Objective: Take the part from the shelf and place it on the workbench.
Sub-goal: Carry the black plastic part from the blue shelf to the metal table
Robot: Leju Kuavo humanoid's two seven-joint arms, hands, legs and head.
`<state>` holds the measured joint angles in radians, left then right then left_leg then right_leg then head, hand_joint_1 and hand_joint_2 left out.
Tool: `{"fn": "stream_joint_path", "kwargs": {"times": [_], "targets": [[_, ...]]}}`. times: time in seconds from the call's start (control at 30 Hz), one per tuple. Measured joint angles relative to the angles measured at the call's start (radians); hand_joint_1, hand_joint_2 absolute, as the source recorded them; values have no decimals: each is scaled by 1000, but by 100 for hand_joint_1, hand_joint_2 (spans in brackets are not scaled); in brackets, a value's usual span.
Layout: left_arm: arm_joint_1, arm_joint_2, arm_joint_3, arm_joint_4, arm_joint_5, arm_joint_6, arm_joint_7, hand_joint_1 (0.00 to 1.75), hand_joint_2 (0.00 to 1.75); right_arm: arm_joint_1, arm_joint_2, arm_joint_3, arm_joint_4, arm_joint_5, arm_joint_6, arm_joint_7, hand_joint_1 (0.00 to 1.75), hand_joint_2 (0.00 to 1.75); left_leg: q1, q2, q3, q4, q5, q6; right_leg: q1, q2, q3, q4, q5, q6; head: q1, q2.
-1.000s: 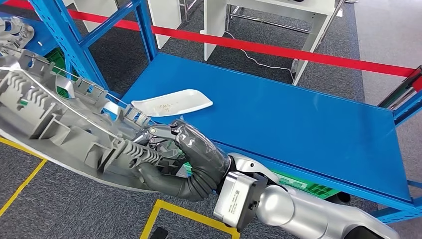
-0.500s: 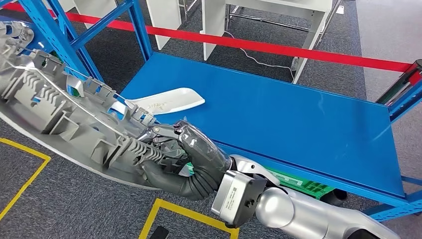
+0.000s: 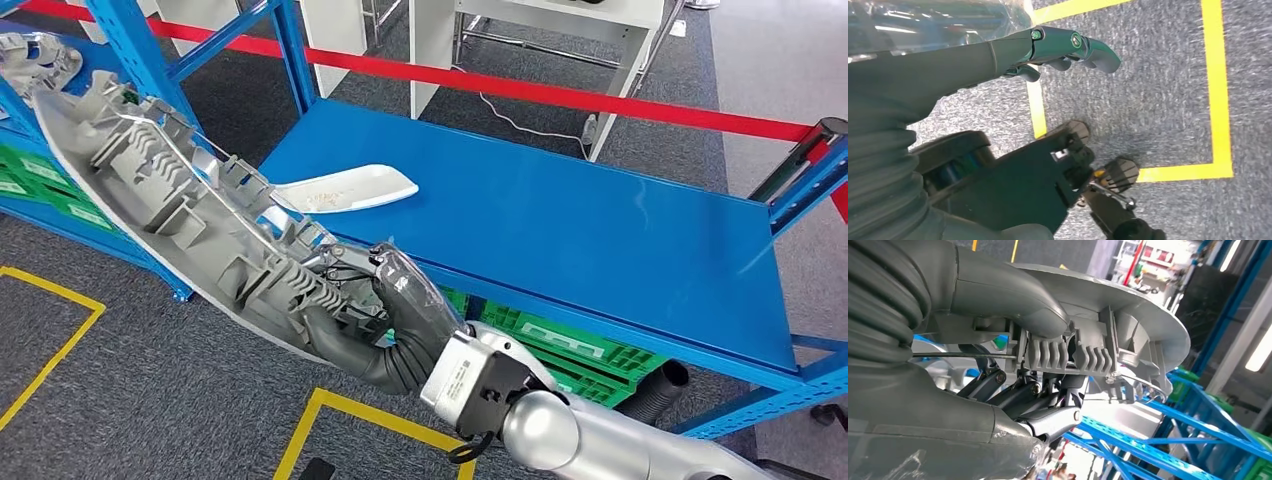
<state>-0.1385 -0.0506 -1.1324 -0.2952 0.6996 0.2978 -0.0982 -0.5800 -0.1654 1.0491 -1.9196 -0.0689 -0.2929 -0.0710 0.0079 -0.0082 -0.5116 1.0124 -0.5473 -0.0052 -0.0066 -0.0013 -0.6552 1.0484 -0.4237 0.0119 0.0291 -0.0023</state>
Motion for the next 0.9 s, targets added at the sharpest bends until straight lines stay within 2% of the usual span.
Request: {"fn": "stream_joint_path", "kwargs": {"times": [0.03, 0.07, 0.13, 0.17, 0.2, 0.23, 0.27, 0.3, 0.37, 0.4, 0.43, 0.5, 0.53, 0.57, 0.63, 0.67, 0.7, 0.73, 0.77, 0.8, 0.83, 0.87, 0.9], "targets": [[1, 0, 0, -1, 0, 2, 0, 0, 175, 7, -1, -2, 2, 5, -6, 3, 175, 175, 1, 2, -7, -2, 9, 7, -1, 1, -6, 15, -20, 5, 2, 0], [1, 0, 0, -2, 1, 4, 0, 0, 175, 14, -2, -4, 3, 9, -10, 5, 175, 175, 3, 4, -16, -4, 18, 12, -1, 3, -18, 49, -56, 9, 5, 0], [1, 2, 0, -4, 4, 12, -1, 0, 175, 31, -4, -9, 4, 13, -16, 9, 175, 175, 0, 6, -38, -2, 34, 19, -2, 3, -51, 168, -146, 13, 10, 0], [1, 3, 0, -5, 6, 15, -1, 0, 175, 43, -5, -12, 4, 13, -19, 10, 175, 175, -2, 6, -50, 0, 42, 21, -2, 3, -63, 226, -173, 14, 11, 0], [1, 4, 0, -6, 8, 18, -1, 0, 175, 56, -7, -15, 5, 13, -23, 12, 175, 175, -4, 6, -63, 3, 49, 22, -2, 3, -64, 260, -180, 12, 12, 0], [2, 5, 0, -6, 9, 21, -1, 0, 175, 70, -9, -18, 7, 13, -27, 13, 175, 175, -6, 6, -75, 6, 56, 23, -1, 3, -48, 259, -168, 9, 12, 0], [2, 7, -1, -6, 10, 24, -1, 0, 175, 82, -12, -21, 8, 13, -31, 14, 175, 175, -9, 6, -86, 11, 61, 22, 1, 3, -15, 221, -143, 4, 13, 0], [2, 8, -1, -8, 10, 27, -2, 0, 175, 93, -14, -25, 9, 13, -35, 15, 175, 175, -10, 5, -96, 15, 65, 22, 4, 3, 30, 155, -120, -5, 13, 0], [2, 9, -1, -12, 11, 32, -4, 0, 175, 113, -20, -37, 9, 13, -41, 16, 175, 175, -12, 5, -113, 22, 76, 15, 12, 3, 109, 25, -106, -21, 11, 0], [1, 10, -1, -14, 11, 33, -6, 0, 175, 122, -23, -44, 9, 13, -46, 16, 175, 175, -10, 6, -118, 23, 83, 9, 17, 4, 127, -11, -106, -26, 10, 0], [2, 10, -2, -15, 11, 33, -7, 0, 175, 130, -26, -51, 8, 13, -50, 17, 175, 175, -7, 6, -123, 22, 90, 2, 21, 5, 131, -25, -106, -29, 9, 0], [4, 14, -2, -16, 12, 32, -10, 0, 175, 145, -33, -63, 8, 13, -56, 18, 175, 175, -4, 5, -129, 21, 96, -9, 21, 5, 122, -34, -88, -37, 11, 0], [5, 16, -2, -17, 13, 32, -11, 0, 175, 151, -35, -68, 8, 13, -58, 19, 175, 175, -4, 5, -134, 32, 77, -14, 18, 3, 116, -39, -78, -42, 11, 0], [6, 18, -2, -17, 15, 33, -12, 0, 175, 157, -37, -74, 8, 13, -59, 19, 175, 175, -4, 5, -143, 60, 43, -20, 14, 1, 108, -42, -68, -47, 9, 0], [8, 22, -2, -18, 21, 37, -14, 0, 175, 171, -40, -85, 8, 11, -62, 19, 175, 175, 0, 5, -168, 170, -52, -30, 11, -2, 88, -41, -51, -53, 2, 0], [9, 25, -2, -18, 25, 40, -16, 0, 175, 179, -42, -91, 8, 9, -62, 19, 175, 175, 2, 5, -177, 230, -84, -34, 11, -3, 76, -39, -43, -53, 0, 0], [10, 27, -2, -18, 30, 44, -18, 0, 175, 189, -45, -96, 8, 6, -62, 20, 175, 175, 4, 5, -176, 270, -93, -38, 10, -4, 63, -35, -36, -52, -1, 0], [12, 29, -2, -19, 35, 48, -21, 0, 175, 198, -47, -101, 8, 3, -60, 20, 175, 175, 5, 5, -162, 279, -81, -40, 10, -5, 49, -31, -28, -51, -1, 0], [14, 31, -2, -20, 41, 52, -23, 0, 175, 205, -50, -106, 8, -1, -57, 21, 175, 175, 5, 5, -132, 254, -55, -42, 8, -5, 35, -26, -20, -48, -1, 0], [15, 32, -2, -21, 49, 56, -26, 0, 175, 211, -52, -111, 8, -4, -53, 21, 175, 175, 6, 5, -88, 200, -27, -42, 7, -5, 20, -19, -13, -45, -1, 0], [16, 33, -2, -22, 58, 61, -28, 0, 175, 215, -54, -115, 8, -7, -49, 21, 175, 175, 6, 5, -40, 130, -15, -42, 7, -4, 7, -12, -7, -41, -1, 0], [17, 33, -2, -22, 67, 66, -31, 0, 175, 218, -55, -119, 8, -9, -44, 20, 175, 175, 5, 4, 2, 64, -15, -38, 7, -3, -4, -6, -1, -35, -1, 0], [18, 33, -2, -23, 76, 71, -34, 0, 175, 220, -57, -122, 8, -9, -41, 20, 175, 175, 3, 3, 28, 19, -21, -32, 7, -3, -10, -3, 6, -29, -1, 0]]}}
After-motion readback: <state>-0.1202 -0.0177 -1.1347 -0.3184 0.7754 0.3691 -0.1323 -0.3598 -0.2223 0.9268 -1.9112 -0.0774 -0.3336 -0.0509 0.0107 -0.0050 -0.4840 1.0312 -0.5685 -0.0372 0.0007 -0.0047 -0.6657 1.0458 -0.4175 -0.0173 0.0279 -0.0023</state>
